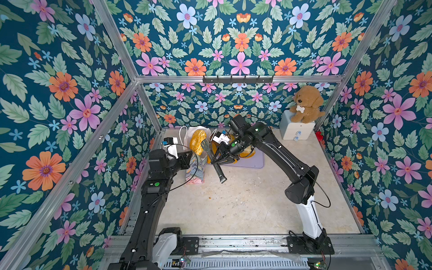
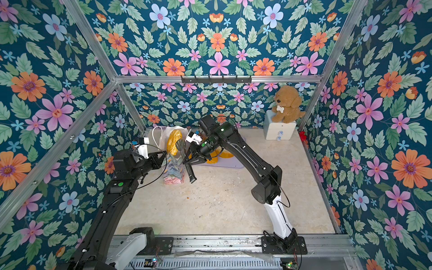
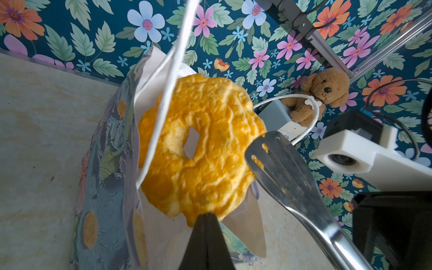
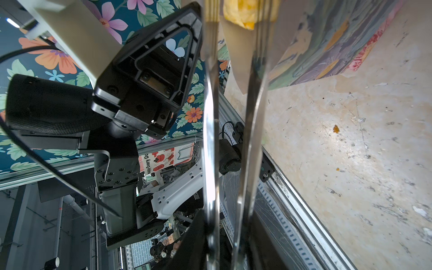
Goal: Pack bread into a paper bag
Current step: Place the fake bread in the paper bag.
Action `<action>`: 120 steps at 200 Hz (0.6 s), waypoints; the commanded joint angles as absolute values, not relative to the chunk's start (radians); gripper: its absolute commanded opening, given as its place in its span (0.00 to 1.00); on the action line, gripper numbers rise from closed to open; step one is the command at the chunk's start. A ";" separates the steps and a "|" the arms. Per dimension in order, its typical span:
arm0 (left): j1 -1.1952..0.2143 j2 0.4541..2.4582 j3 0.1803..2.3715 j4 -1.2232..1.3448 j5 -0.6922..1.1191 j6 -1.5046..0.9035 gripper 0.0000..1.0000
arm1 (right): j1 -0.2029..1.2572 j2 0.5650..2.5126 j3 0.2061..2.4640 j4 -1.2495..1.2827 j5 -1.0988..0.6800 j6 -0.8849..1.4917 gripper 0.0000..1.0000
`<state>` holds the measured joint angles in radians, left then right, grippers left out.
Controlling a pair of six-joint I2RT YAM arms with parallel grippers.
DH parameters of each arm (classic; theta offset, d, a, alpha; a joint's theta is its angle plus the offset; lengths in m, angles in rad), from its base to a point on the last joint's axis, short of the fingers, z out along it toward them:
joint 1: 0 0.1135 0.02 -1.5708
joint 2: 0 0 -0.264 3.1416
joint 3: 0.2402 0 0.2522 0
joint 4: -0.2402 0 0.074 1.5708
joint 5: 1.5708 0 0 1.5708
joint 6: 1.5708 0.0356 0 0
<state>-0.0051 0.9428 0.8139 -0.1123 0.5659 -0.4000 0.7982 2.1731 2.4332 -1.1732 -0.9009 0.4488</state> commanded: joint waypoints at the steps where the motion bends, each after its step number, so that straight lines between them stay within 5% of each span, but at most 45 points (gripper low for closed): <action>1: -0.005 0.939 0.811 -0.125 0.561 -0.388 0.09 | 0.799 2.163 2.431 -1.127 -0.936 0.447 0.31; 120: -0.005 0.943 0.817 -0.133 0.554 -0.382 0.11 | 0.791 2.116 2.280 -0.925 -1.010 0.553 0.36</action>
